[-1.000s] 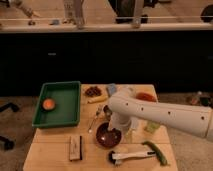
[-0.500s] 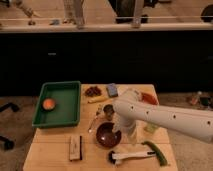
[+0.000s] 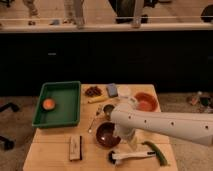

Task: Stack bowls on top of each other

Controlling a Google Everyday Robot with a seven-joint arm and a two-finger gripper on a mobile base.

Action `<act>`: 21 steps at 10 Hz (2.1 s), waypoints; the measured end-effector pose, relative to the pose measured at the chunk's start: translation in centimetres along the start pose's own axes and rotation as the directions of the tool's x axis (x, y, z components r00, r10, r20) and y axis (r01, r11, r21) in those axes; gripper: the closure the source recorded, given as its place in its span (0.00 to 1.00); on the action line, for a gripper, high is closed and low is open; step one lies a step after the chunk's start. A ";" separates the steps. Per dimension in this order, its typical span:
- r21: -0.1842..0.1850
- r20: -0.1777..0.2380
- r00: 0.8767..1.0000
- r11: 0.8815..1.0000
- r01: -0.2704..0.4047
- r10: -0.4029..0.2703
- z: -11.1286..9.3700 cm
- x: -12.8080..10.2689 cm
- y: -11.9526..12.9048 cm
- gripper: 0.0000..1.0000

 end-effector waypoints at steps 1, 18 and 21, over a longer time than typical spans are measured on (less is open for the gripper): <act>-0.002 -0.012 1.000 1.000 -0.004 0.004 0.4 0.0 -0.1 0.20; 0.025 -0.073 0.994 0.997 -0.077 0.078 -0.6 0.7 -0.5 1.00; 0.068 -0.070 0.994 0.994 -0.083 0.087 -3.5 0.4 -0.1 1.00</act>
